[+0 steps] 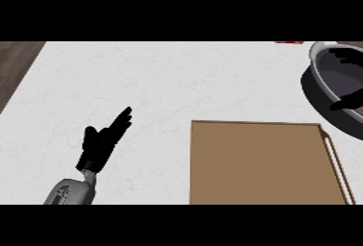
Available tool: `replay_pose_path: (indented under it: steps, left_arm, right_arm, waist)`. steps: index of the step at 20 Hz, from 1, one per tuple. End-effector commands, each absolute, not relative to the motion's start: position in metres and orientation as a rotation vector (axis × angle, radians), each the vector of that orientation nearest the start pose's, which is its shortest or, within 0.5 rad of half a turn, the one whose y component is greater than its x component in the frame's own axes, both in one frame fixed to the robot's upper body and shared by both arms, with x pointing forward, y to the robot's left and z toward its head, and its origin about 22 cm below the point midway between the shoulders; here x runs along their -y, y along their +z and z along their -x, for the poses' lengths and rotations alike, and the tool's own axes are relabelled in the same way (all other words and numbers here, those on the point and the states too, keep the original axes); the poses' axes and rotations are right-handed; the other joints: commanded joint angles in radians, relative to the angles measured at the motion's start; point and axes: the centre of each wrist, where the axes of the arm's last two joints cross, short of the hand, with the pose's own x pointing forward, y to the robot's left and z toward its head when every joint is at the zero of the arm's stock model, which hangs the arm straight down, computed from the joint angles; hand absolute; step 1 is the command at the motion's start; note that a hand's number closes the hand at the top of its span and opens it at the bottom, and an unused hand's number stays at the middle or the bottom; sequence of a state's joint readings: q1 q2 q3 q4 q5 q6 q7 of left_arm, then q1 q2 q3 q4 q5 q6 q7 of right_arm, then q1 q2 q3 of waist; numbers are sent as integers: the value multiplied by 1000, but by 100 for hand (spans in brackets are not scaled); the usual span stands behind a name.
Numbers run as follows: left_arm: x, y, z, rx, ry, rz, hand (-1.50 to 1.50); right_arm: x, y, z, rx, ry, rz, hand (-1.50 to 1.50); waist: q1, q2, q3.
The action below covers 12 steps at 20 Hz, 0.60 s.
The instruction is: Pick the cupcake from the tray and place it in the pot
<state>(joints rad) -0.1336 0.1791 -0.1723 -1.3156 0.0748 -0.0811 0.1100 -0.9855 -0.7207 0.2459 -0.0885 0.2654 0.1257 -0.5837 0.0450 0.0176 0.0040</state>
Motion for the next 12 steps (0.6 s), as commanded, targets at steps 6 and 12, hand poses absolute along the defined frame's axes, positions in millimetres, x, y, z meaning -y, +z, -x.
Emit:
replay_pose_path:
  steps: [6, 12]
  left_arm:
    - [-228, -18, -269, 1292, -325, 99, 0]
    - [-230, -19, -272, 1302, -325, 95, 0]
  right_arm:
    - [480, 146, -380, 1660, 194, 564, -150]
    - [528, 152, -339, 1736, 32, 537, -150]
  waist:
    - [9, 7, 2]
    - [1, 13, 3]
